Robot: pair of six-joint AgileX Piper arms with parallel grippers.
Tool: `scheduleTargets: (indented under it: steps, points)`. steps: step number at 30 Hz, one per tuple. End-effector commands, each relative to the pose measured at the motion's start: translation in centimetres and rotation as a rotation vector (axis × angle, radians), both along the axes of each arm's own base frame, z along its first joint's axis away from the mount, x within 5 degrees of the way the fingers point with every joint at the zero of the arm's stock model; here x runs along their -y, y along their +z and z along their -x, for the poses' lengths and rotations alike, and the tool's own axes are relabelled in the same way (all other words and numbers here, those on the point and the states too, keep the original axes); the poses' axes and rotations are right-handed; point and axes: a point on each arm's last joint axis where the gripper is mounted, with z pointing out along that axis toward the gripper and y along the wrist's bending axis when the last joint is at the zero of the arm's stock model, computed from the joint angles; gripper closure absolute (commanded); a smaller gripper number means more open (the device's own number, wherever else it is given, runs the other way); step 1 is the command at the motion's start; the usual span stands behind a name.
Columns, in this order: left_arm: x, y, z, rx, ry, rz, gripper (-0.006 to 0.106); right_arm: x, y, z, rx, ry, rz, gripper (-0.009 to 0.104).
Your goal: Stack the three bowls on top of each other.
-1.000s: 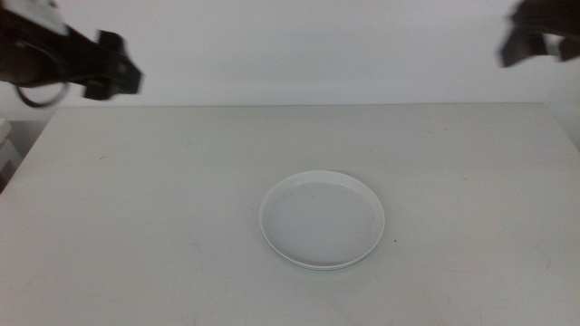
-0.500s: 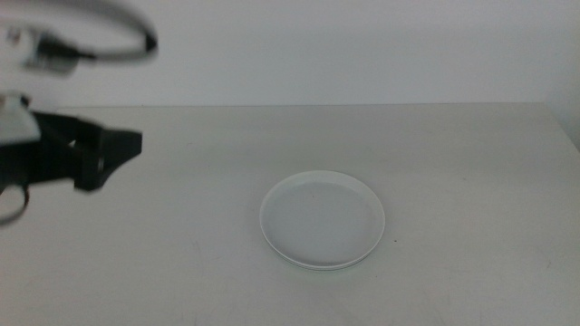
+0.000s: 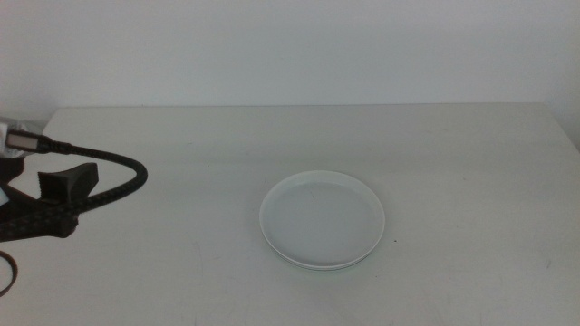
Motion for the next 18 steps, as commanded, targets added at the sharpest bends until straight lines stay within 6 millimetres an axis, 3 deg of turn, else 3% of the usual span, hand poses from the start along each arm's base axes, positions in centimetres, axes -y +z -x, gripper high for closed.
scheduleTargets:
  steps: [1,8,16,18]
  points:
    - [-0.2,1.3,-0.2,0.057,0.037,0.025,-0.005,0.2,1.7,-0.2,0.113,-0.013,0.011,0.035]
    - [1.4,0.7,-0.3,0.024,-0.062,0.027,-0.005,0.2,1.6,-0.2,0.112,-0.013,0.012,0.035]
    - [1.5,0.7,-0.3,0.025,-0.067,0.027,-0.005,0.2,1.6,-0.2,0.112,-0.013,0.012,0.035]
    - [1.3,1.2,1.0,0.080,-0.065,0.031,-0.005,0.2,1.6,-0.2,0.112,-0.013,0.012,0.035]
